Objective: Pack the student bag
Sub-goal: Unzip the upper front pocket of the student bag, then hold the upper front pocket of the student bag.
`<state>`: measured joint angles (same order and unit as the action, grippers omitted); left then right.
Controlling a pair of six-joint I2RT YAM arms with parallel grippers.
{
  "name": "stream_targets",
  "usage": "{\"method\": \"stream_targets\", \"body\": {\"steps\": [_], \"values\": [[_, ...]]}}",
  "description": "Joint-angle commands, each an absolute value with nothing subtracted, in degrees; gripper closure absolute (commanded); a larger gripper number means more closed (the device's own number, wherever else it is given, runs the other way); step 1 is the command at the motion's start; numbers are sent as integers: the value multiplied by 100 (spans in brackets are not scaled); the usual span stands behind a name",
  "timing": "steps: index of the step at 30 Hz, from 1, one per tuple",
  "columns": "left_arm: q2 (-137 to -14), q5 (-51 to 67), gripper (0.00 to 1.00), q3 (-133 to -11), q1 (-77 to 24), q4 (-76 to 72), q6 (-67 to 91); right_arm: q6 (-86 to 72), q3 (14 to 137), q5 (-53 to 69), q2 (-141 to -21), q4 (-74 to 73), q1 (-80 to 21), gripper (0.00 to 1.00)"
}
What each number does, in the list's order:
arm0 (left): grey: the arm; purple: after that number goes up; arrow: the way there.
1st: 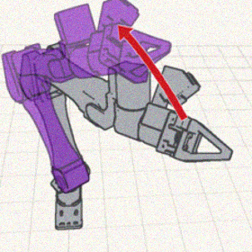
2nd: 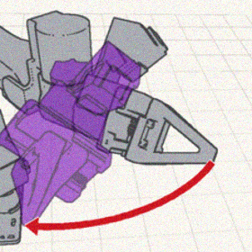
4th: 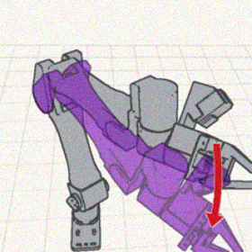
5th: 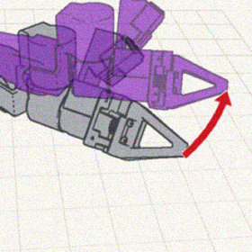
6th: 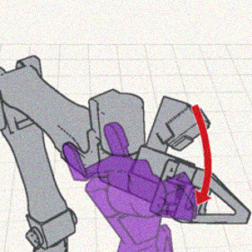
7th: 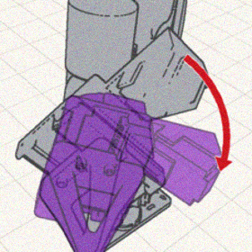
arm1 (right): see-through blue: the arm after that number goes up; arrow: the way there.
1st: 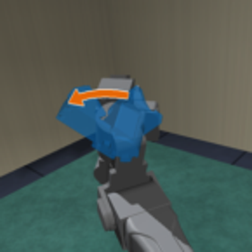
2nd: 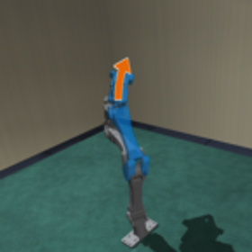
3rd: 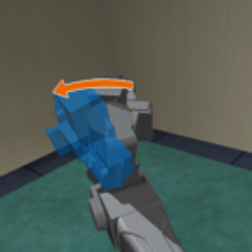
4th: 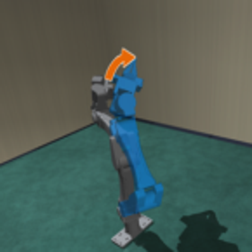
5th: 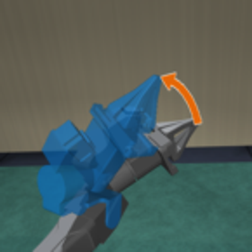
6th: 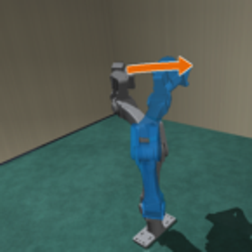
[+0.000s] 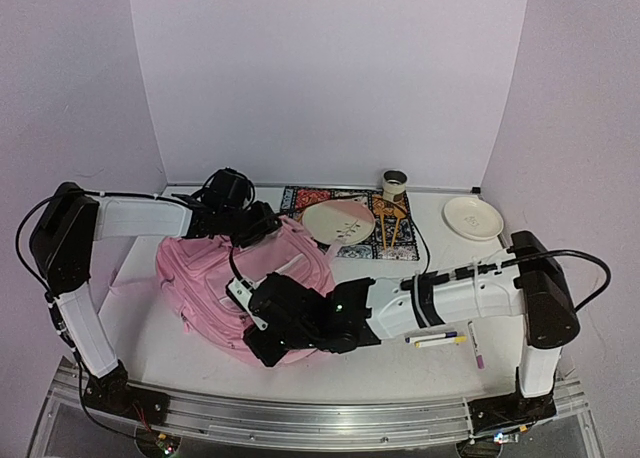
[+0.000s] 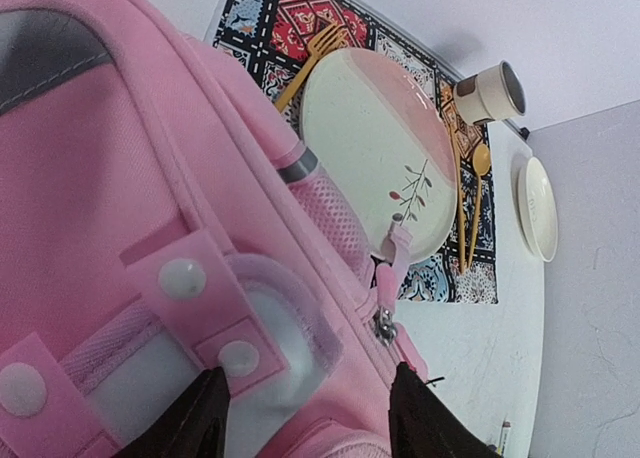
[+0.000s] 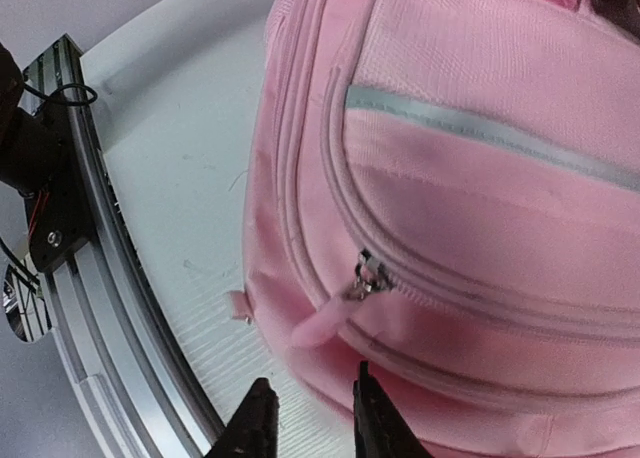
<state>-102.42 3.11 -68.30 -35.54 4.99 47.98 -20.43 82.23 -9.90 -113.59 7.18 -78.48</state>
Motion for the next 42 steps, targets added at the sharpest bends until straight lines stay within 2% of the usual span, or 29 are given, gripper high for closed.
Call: {"method": "stream_targets", "body": {"steps": [1,9,19,29,38,42], "values": [[-9882,122,40,-6526,-3621,1690,4701,-2211,7809,-1167,-10653,691,-7898,60],[-8762,-752,34,-6342,-3640,2455,4528,-3123,7257,-1291,-10098,759,-7550,45],[-7161,-1344,33,-5419,-4356,3315,5082,-5051,6646,-787,-9945,1648,-6812,37],[-6207,-1220,33,-4714,-5368,3741,5737,-5770,6475,-680,-10046,2214,-6658,38],[-6479,-1433,33,-4634,-6508,3873,6276,-6171,6491,-700,-10299,2404,-6505,46],[-6596,-1583,34,-4543,-6653,3940,6493,-6248,6590,-648,-10448,2442,-6449,50]]}}
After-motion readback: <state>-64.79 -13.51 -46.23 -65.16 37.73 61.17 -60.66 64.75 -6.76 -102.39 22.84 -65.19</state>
